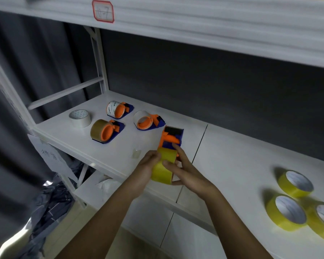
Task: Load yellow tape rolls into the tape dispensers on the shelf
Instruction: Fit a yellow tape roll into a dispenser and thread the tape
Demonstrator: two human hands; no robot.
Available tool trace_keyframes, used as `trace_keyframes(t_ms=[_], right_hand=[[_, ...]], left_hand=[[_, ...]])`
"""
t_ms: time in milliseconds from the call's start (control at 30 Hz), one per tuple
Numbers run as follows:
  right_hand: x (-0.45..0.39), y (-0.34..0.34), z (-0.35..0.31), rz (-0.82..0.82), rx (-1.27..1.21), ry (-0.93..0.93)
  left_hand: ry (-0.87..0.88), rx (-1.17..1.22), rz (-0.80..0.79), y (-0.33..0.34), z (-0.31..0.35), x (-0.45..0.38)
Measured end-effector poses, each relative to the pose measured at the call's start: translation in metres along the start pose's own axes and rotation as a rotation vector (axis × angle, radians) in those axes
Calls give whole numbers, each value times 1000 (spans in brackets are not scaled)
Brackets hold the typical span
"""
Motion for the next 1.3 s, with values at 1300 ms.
trace_keyframes(t_ms=[1300], right_hand=[[-5, 1, -14, 170, 395, -330]], left_hand=[[136, -83, -75, -9, 23, 20]])
Point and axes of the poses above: each hand's wrist, its own x-axis away from the middle knuckle, its own y-axis out of the palm, z = x × y, the point moved 6 cm from there along -x, towards the middle knuckle, and after that the axes turned 15 degrees about -y, right-handed, at the moved point
